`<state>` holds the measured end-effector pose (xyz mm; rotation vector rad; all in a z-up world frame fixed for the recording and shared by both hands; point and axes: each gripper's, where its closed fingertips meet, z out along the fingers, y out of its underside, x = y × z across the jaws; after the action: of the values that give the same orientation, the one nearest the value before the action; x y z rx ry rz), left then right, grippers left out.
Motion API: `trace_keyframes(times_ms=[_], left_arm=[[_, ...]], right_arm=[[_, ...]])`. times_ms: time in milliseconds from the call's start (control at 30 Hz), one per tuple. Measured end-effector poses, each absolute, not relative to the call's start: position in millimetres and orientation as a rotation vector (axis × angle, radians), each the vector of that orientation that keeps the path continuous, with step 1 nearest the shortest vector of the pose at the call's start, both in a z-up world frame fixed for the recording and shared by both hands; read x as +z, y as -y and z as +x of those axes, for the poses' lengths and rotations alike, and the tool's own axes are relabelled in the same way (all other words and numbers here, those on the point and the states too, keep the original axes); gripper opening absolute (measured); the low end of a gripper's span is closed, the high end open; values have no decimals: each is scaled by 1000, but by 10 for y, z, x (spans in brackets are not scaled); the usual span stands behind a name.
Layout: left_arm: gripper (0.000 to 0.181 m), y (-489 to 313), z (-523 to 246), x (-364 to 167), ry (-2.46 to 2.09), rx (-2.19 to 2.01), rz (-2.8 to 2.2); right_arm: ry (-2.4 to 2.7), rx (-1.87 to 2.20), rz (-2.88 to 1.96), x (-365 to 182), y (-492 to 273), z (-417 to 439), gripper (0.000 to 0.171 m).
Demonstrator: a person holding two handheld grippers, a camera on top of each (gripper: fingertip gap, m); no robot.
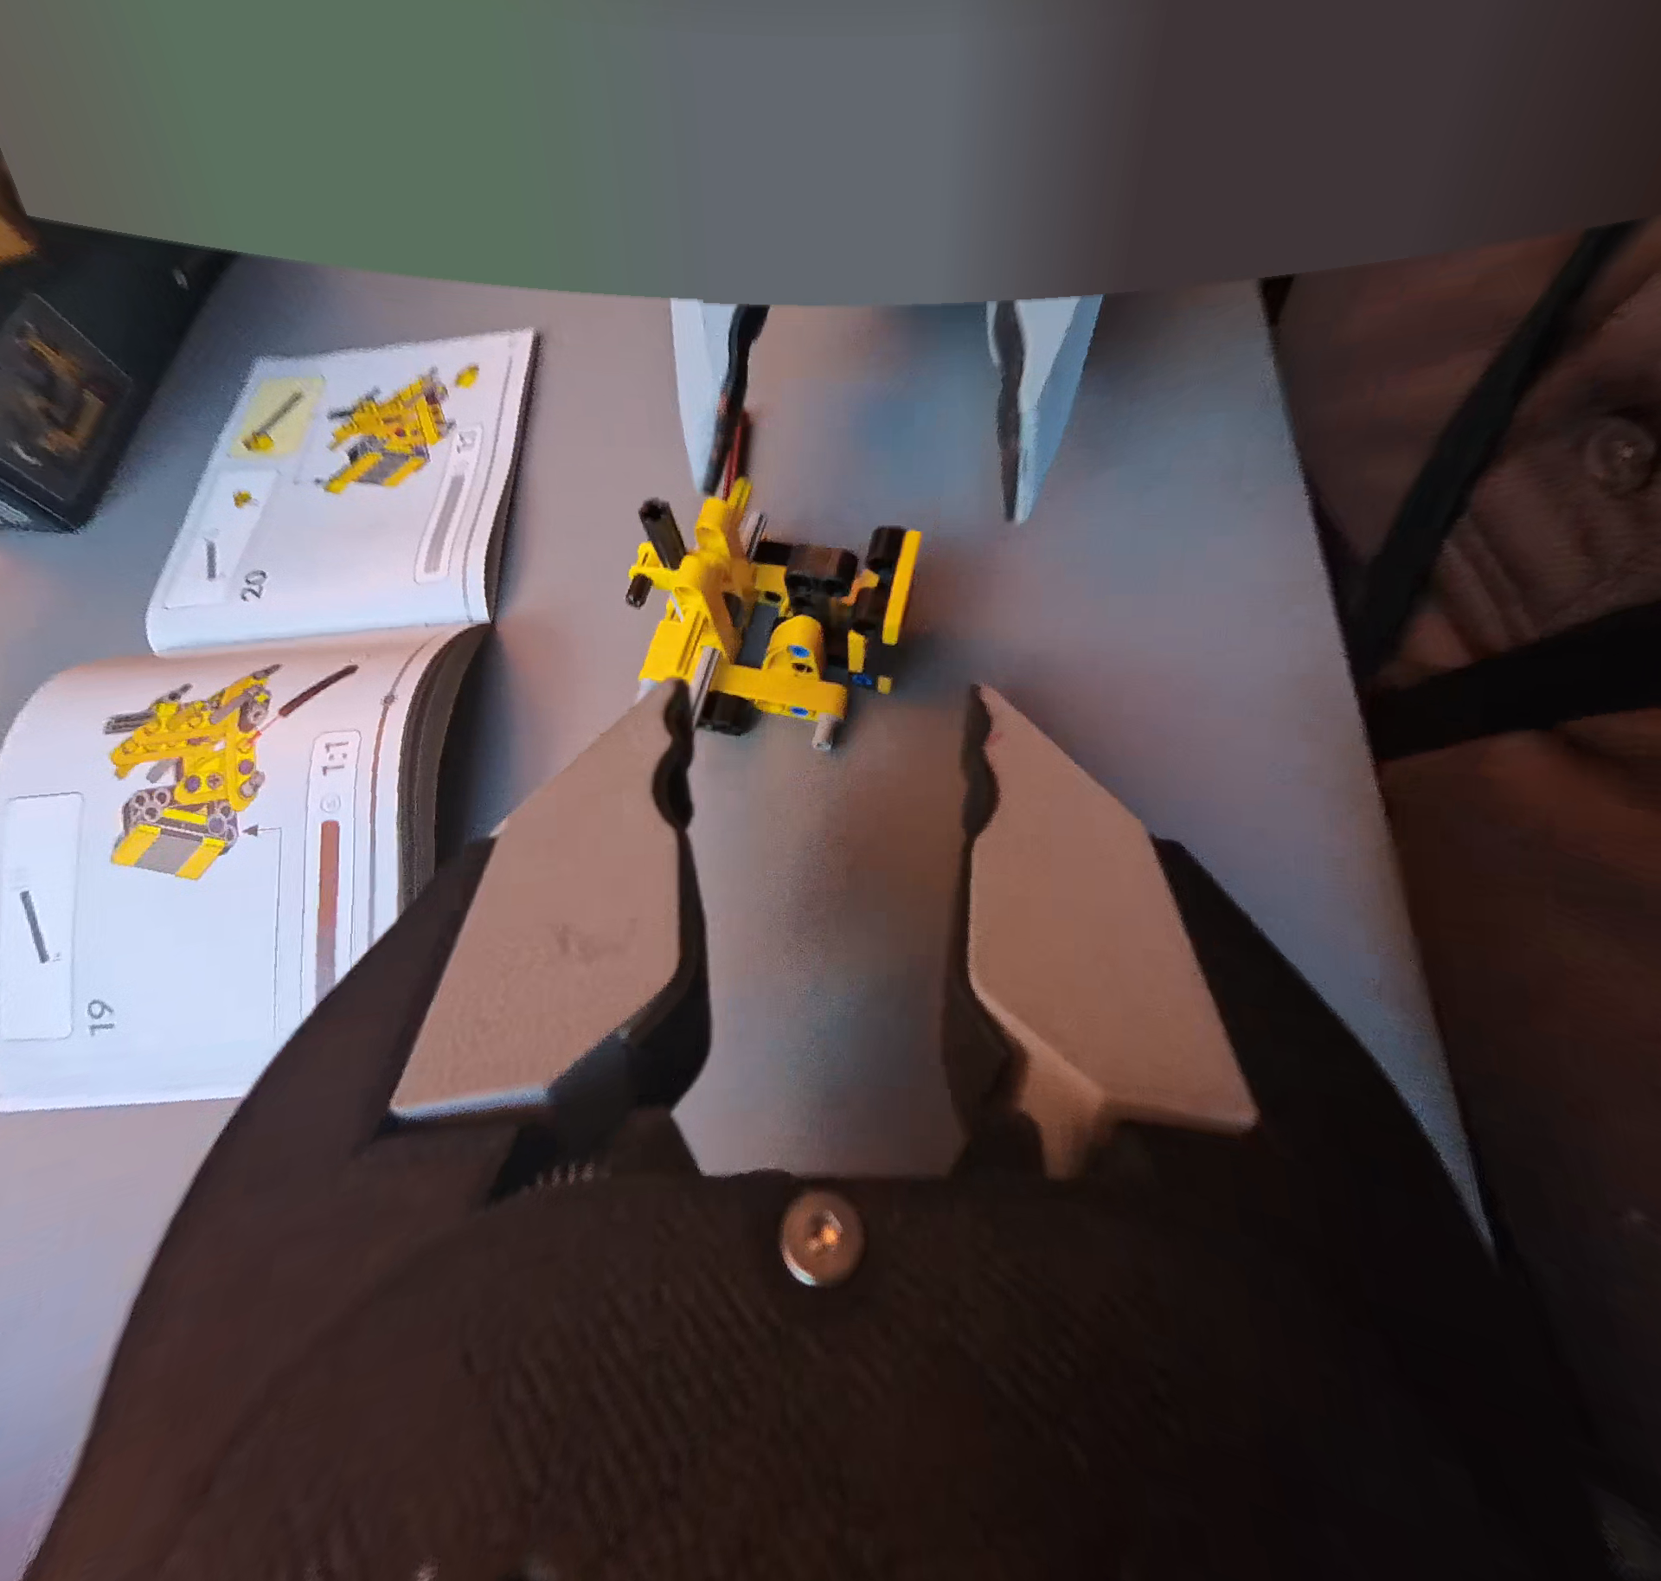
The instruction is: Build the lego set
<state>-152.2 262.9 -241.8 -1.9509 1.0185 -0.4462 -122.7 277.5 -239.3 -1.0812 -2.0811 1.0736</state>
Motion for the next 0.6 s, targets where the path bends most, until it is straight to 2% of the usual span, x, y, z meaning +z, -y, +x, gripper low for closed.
trace_keyframes(times_ms=[33,200,400,600], left_arm=[[50,-2606,-1510,-2367,-1004,-466,-1924],[35,-2452,-1339,-2291,-1033,-619,-1901],[33,-2425,-1305,-2412,-1102,-642,-1955],[23,-2442,-1327,-2391,-1116,-665,-1936]], right_arm=[[2093,1058,-1092,-2423,-2767,-1224,68],[2115,1014,-1061,-2454,-2722,-1213,62],[2126,986,-961,-2423,-2639,-1182,59],[2117,962,-1009,-2461,-2727,-1222,59]])
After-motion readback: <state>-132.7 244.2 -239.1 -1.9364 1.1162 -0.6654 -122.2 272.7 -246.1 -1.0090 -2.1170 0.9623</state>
